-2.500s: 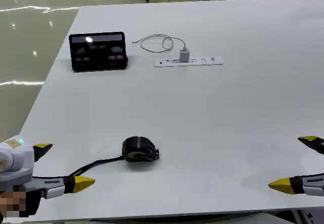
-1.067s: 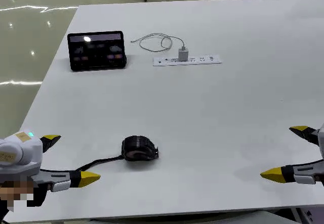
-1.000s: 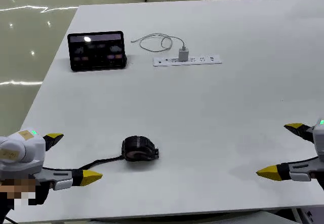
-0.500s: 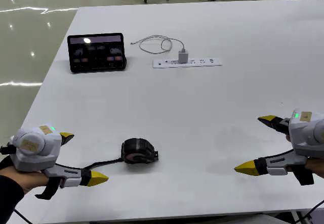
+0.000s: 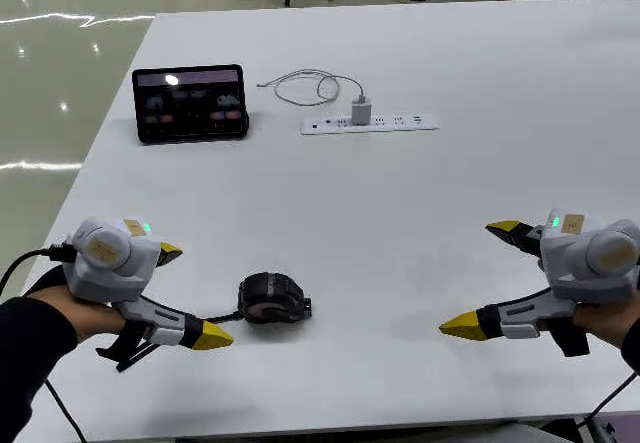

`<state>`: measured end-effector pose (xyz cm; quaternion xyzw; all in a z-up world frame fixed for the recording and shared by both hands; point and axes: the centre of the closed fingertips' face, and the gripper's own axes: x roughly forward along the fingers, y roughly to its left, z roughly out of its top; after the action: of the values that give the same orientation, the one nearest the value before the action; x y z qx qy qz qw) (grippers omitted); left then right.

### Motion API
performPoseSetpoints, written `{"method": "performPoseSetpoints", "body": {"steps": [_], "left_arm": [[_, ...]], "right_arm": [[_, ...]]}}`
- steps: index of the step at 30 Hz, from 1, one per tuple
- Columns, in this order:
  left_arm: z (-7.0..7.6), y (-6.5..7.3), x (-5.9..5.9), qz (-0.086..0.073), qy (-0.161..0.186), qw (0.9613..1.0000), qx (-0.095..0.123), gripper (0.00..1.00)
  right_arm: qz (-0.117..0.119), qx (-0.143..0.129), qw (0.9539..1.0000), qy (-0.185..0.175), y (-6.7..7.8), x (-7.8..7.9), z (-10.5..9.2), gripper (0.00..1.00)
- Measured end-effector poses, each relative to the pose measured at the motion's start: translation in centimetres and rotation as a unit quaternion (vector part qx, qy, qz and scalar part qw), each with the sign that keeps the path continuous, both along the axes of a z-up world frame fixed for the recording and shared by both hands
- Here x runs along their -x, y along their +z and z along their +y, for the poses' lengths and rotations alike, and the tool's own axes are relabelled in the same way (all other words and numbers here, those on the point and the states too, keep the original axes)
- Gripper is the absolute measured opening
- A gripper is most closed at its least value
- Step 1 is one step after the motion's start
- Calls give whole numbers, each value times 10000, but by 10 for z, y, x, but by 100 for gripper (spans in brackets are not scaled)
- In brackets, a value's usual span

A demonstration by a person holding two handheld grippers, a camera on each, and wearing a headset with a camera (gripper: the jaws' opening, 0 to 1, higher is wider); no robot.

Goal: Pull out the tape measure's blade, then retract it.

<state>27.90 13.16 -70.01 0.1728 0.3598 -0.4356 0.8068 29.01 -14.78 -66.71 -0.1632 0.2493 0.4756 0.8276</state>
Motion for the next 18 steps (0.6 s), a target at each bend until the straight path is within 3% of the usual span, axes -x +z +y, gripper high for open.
{"method": "performPoseSetpoints", "body": {"steps": [6,9,12,16,18], "left_arm": [[-15,-3,-2,82,-378,9991,-181,95],[-22,-7,-4,100,-644,9972,-356,93],[-30,-7,-9,145,-746,9965,-360,93],[-36,-10,-14,152,-1063,9927,-548,90],[-37,-13,-15,268,-1191,9902,-679,88]], "right_arm": [[3,-74,9999,106,-1,-1,13,100],[-6,18,9996,267,-4,1,21,98],[-28,97,9993,374,-8,1,27,99],[1,77,9988,477,-9,1,34,97],[40,67,9987,511,-11,0,38,97]]}}
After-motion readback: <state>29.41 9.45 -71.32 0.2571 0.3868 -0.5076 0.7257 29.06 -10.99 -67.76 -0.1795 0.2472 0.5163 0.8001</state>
